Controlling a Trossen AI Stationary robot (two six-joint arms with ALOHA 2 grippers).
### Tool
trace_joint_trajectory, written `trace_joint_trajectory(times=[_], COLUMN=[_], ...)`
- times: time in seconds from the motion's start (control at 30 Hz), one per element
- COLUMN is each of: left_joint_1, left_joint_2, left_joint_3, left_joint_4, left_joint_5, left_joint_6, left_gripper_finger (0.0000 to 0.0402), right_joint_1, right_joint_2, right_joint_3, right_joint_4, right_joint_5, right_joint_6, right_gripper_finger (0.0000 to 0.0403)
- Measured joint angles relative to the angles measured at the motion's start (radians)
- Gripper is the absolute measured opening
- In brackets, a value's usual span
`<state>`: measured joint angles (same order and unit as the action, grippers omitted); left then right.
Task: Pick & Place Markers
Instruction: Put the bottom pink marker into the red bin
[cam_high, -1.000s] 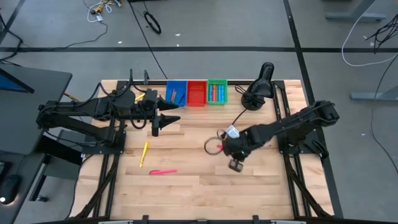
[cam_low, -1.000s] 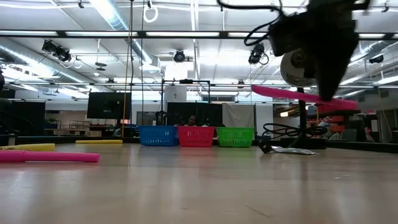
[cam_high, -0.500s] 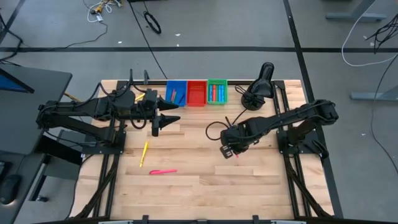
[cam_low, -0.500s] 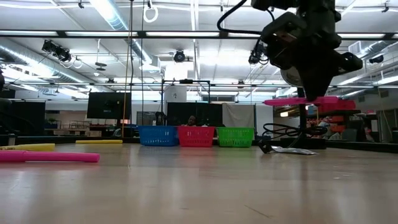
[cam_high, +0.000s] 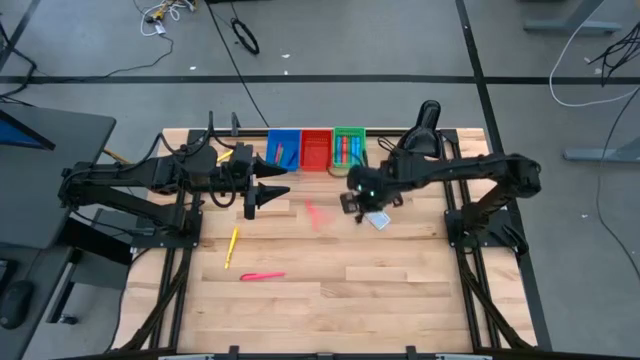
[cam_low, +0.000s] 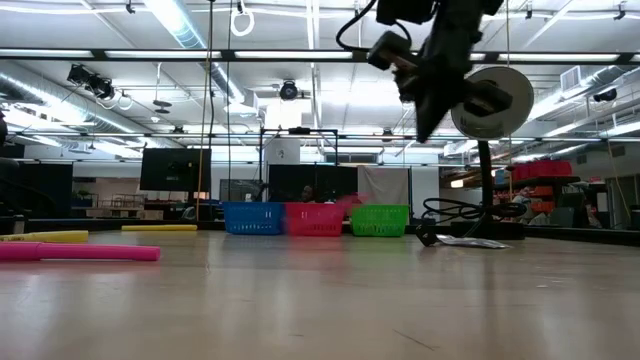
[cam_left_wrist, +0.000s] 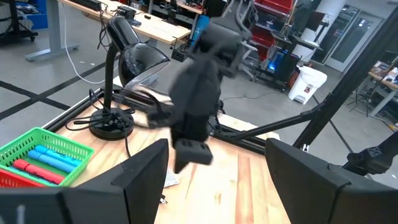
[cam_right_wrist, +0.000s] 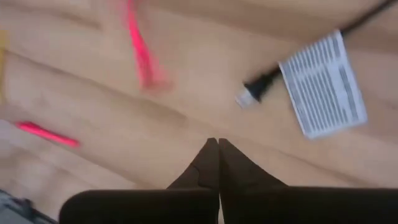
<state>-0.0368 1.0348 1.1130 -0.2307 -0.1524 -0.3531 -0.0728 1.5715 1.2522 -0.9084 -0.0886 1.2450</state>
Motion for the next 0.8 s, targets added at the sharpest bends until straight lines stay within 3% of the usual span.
trace_joint_trajectory(times=[0.33, 0.57, 0.8], left_joint_1=[0.0, 0.0, 0.0], left_joint_2=[0.0, 0.0, 0.0], left_joint_3=[0.0, 0.0, 0.0], left_joint_4=[0.0, 0.0, 0.0], left_joint_5=[0.0, 0.0, 0.0], left_joint_6=[0.0, 0.0, 0.0], left_gripper_finger=[0.0275, 0.0275, 0.0275], right_joint_1=[-0.146, -0.111, -0.06], right_joint_2=[0.0, 0.0, 0.0], right_joint_3=[0.087, 0.091, 0.091], right_joint_4=[0.007, 0.012, 0.034], right_joint_5=[0.036, 0.011, -0.025], right_joint_6=[-0.09, -0.211, -0.449], right_gripper_finger=[0.0002, 0.0001, 0.0001])
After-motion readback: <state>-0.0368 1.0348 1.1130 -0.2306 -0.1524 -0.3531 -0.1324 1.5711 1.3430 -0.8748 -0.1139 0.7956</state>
